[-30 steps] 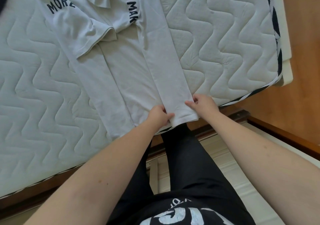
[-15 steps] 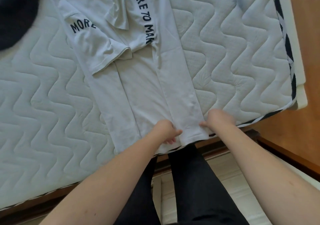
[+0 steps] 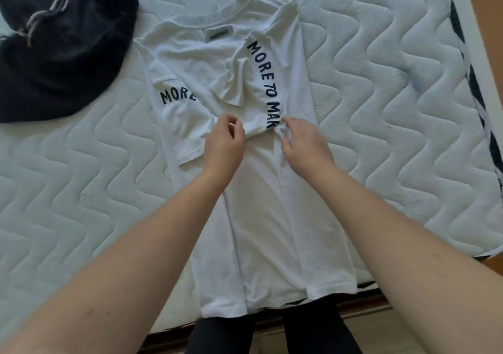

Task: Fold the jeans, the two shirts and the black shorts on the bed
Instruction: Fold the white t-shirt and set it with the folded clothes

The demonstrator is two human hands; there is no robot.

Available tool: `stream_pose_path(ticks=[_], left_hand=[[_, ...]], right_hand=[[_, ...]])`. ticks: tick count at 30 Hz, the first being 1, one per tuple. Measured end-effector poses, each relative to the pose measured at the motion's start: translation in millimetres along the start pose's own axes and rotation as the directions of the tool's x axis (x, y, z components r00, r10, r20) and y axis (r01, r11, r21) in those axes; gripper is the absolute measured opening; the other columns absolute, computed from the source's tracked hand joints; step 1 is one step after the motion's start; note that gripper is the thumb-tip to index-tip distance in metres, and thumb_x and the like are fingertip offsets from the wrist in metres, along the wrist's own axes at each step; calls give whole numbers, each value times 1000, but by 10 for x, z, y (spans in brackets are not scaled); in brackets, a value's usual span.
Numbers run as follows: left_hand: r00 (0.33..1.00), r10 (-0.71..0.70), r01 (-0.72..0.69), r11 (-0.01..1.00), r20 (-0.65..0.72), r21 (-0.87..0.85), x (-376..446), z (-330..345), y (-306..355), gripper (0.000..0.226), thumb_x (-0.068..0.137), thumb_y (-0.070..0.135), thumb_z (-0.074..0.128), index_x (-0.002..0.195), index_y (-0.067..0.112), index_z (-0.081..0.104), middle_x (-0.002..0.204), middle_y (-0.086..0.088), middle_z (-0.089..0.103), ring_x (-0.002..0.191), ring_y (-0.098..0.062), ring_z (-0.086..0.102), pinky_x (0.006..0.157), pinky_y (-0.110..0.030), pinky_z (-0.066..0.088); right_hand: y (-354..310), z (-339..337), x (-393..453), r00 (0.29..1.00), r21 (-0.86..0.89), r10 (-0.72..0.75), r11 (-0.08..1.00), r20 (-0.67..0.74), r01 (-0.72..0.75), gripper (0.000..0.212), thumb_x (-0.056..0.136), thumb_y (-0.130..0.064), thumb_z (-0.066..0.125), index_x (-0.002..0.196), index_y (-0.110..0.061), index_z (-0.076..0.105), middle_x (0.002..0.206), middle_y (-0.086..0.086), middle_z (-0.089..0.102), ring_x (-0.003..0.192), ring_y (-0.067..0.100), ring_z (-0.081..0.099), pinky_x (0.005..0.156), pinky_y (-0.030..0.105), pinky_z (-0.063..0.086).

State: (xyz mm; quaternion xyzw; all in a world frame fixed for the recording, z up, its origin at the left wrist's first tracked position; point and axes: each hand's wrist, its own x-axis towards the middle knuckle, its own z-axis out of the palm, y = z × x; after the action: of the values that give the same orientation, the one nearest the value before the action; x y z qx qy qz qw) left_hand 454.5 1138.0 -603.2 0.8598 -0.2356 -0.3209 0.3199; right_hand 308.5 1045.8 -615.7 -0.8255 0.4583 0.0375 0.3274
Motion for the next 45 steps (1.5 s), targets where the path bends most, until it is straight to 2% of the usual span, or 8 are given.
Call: stream_pose_path(ticks=[5,10,13,20,25,33,40,45], left_hand=[[988,115,-88,969,-106,231,676,-41,33,45,98,29,50,138,11,45,137,-10,47,127,-26,43,108,-37,34],[987,118,-160,773,108,614,1097,33,65,68,87,27,55,149,17,29,146,-11,36,136,-31,34,113,-41,24],[977,185,-206,684,107,700,1224,-13,58,55,88,29,54,141,17,40,135,-10,45,126,-31,41,106,-41,29],[987,152,-139,970,-50,201,1180,-294,277,26,97,29,43,74,17,46,69,1,50,66,-16,47,59,-33,33],[993,-90,79,988,-74,-133,989,-367,258,9,86,24,59,93,19,54,74,4,61,61,-15,63,62,-33,56],[986,-135,129,990,103,64,1079,-339,1,63,74,45,74,128,23,50,117,1,53,104,-18,58,83,-32,51],[966,-250,251,968,62,-8,1408,-234,251,44,85,47,71,118,22,57,100,7,60,84,-9,59,52,-16,39],[987,-155,159,982,-50,103,1370,-156,204,10,94,24,58,99,20,66,85,9,62,88,-21,61,76,-36,51]], right_hand=[[-241,224,186,971,-255,-239,937,28,238,57,81,-3,56,137,-9,51,135,10,54,123,33,49,99,40,32],[-407,524,293,964,-432,-258,863,69,262,50,75,-11,31,114,-13,63,107,10,60,101,32,57,86,37,30],[-434,542,429,949,-448,-300,864,-96,228,11,77,-8,58,82,-16,64,78,5,58,74,28,57,70,36,31],[-465,281,558,889,-52,-343,938,-304,344,16,74,-16,53,86,-13,63,77,1,59,74,23,56,70,29,33],[-447,218,497,901,-8,-381,922,-208,388,13,75,-17,52,83,-14,61,76,0,56,74,21,51,69,27,28],[-254,38,969,908,-46,-269,962,-320,268,33,86,-21,45,110,-14,66,106,2,66,98,24,58,85,37,41],[-121,-126,1926,992,-235,-90,970,-83,68,66,100,-44,23,157,-16,5,165,-1,0,151,13,-1,122,34,0],[-48,31,2208,992,-438,-123,893,-24,100,67,102,-46,19,156,-13,-5,164,4,-11,150,13,-11,121,34,-9]])
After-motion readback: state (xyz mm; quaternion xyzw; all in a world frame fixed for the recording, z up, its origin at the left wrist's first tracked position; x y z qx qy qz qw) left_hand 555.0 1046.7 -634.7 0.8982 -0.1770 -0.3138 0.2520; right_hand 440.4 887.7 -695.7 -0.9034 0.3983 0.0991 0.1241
